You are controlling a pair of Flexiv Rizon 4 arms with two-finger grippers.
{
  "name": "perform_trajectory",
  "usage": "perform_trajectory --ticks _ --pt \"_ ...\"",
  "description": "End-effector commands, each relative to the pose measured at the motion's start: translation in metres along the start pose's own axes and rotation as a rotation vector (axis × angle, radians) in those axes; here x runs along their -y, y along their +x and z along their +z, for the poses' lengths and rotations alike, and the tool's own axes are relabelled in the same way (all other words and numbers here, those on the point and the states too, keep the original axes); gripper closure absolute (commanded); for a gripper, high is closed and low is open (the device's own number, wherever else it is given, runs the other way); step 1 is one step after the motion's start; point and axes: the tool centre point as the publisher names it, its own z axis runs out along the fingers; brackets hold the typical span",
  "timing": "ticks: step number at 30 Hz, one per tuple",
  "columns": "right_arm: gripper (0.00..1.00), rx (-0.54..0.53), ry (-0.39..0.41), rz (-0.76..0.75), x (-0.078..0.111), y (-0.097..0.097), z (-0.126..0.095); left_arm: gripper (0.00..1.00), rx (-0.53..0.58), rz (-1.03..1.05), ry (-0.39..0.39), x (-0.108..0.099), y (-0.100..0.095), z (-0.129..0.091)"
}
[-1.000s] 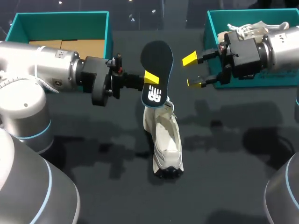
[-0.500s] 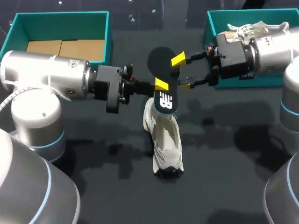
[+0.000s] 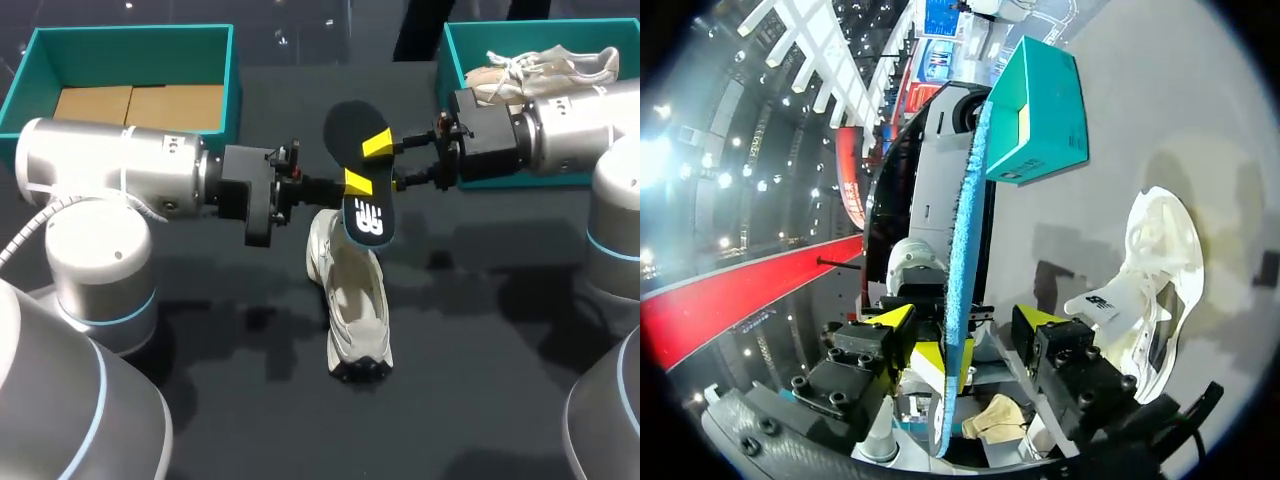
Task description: Take the shoe out of the shoebox, open the shoe tongue, remove and reinsert the insole, then place the shoe into the shoebox
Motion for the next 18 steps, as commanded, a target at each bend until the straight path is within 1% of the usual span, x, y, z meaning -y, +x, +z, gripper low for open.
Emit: perform_trajectory --ticks 1,6,11,18 --pt "0.51 -0.013 -0.007 0.005 0.0016 -0.0056 0.0034 1.0 0.003 0.005 -0.003 -0.0002 0.0022 0.0066" --pt "0.58 -0.022 -0.005 0.013 0.0018 -0.0076 0.0033 1.0 0.0 0.012 -0.004 0.0007 0.0027 0.0081" --pt "0.61 -0.031 0.0 0.015 0.0002 -0.0097 0.003 1.0 -0.002 0.018 -0.006 0.0012 0.0035 0.0093" --pt "0.62 -0.038 0.01 0.016 -0.0026 -0.0108 0.0044 1.0 -0.01 0.031 -0.013 0.0016 0.0051 0.0102"
